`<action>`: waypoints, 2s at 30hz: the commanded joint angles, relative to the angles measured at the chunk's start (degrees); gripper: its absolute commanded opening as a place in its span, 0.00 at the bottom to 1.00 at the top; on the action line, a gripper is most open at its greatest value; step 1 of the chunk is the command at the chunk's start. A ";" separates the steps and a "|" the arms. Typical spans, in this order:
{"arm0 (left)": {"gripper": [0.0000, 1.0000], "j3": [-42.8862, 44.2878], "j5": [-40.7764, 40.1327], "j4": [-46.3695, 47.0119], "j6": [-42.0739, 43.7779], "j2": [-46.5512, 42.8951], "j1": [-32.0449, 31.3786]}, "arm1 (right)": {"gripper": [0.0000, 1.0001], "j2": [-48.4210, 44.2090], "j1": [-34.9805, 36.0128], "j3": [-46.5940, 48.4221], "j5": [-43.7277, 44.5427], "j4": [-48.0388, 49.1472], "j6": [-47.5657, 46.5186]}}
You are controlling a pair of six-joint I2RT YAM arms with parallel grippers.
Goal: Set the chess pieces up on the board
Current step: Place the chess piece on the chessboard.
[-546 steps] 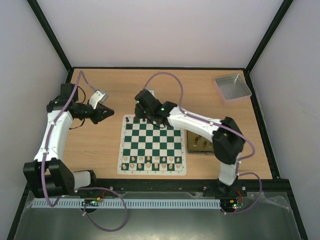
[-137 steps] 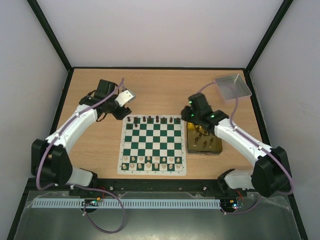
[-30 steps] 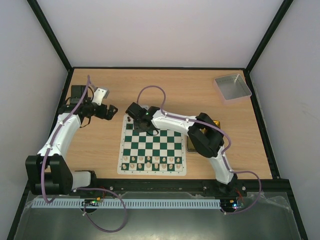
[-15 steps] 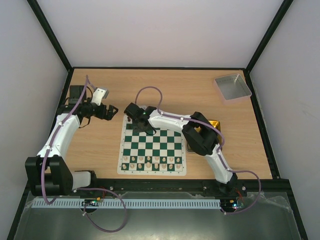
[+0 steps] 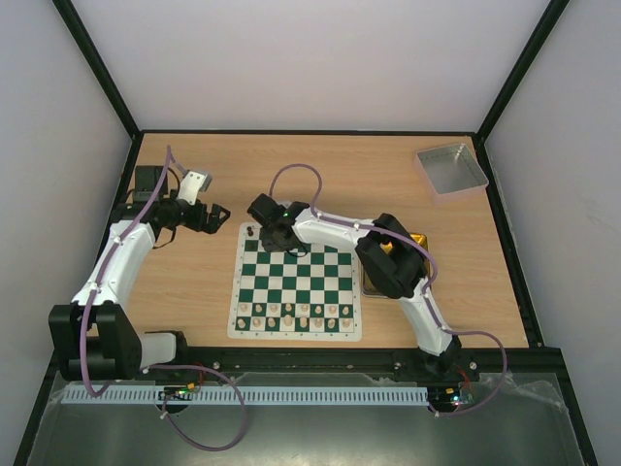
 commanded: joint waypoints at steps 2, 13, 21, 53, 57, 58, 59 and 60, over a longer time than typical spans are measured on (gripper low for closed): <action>0.99 0.86 1.35 -0.87 0.38 -0.48 0.40 | 0.07 -0.16 -0.49 -0.98 1.02 0.63 0.01; 0.99 0.53 1.66 -0.74 0.51 0.15 0.40 | 0.10 0.51 -0.50 -0.95 -0.62 1.47 0.29; 0.99 0.33 1.98 -0.65 0.59 0.25 0.35 | 0.16 0.50 -0.48 -1.42 -1.17 2.00 0.43; 0.99 -0.45 2.85 -1.44 1.63 0.60 0.34 | 0.24 -12.24 -0.17 -8.88 -6.01 3.21 1.71; 0.99 -0.44 2.76 -1.44 1.73 1.15 0.40 | 0.24 -17.56 -0.06 -12.83 -7.37 4.24 2.36; 0.99 -0.39 2.75 -1.52 1.72 1.27 0.32 | 0.24 -19.42 -0.06 -14.33 -7.38 4.43 2.49; 0.99 -0.41 2.79 -1.61 1.72 1.36 0.32 | 0.24 -22.07 0.02 -15.86 -6.89 4.35 2.66; 0.99 -0.43 2.88 -1.69 1.79 1.41 0.39 | 0.24 -24.01 -0.12 -17.37 -5.87 3.98 2.72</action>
